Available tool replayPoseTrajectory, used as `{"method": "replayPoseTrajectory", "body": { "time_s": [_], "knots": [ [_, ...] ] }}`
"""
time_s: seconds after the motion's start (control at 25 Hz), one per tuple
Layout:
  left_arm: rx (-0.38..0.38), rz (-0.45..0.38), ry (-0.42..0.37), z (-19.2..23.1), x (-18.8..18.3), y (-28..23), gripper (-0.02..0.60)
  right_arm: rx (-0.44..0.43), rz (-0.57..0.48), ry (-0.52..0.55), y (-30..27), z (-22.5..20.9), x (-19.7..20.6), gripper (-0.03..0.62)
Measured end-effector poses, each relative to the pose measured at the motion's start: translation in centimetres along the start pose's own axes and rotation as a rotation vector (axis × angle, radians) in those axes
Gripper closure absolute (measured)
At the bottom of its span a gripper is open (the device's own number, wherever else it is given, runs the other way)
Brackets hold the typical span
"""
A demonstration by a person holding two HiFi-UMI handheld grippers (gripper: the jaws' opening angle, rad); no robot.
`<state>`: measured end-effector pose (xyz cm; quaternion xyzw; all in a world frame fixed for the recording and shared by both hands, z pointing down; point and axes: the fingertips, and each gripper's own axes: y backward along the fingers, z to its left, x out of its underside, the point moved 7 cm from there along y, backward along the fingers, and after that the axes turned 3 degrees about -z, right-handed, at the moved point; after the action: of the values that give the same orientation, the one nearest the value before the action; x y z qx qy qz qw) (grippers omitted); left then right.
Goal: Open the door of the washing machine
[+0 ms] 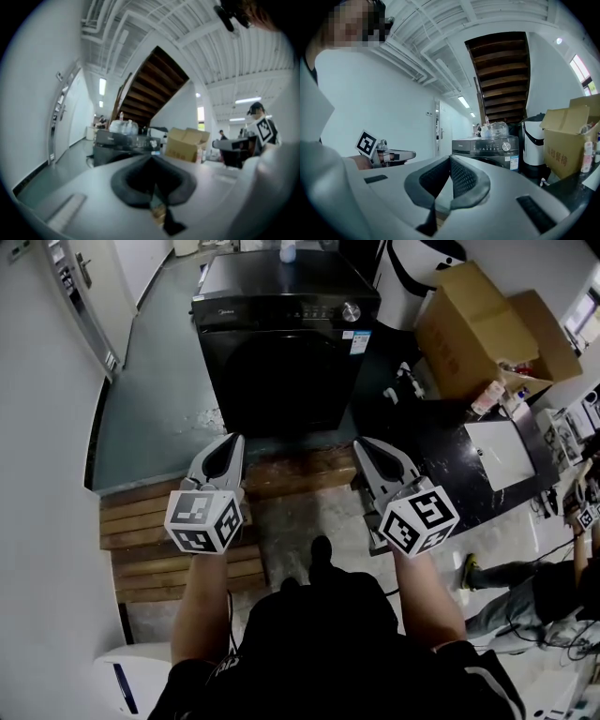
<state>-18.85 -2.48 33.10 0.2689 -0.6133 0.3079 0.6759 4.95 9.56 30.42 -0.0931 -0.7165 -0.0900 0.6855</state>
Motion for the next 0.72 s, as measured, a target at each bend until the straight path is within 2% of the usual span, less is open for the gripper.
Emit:
{"method": "replayPoseTrajectory", "body": {
  "time_s": [0.36, 0.72],
  "knots": [
    [0.003, 0.037, -0.006, 1.9, 1.1, -4.7, 0.574, -0.017, 0.015, -0.038, -4.5, -3.7, 1.9, 0.600],
    [-0.038, 0.045, -0.014, 4.1, 0.7, -13.5, 0.574, -0.100, 0.015, -0.057, -12.6, -10.7, 2.2, 0.599]
  ]
}}
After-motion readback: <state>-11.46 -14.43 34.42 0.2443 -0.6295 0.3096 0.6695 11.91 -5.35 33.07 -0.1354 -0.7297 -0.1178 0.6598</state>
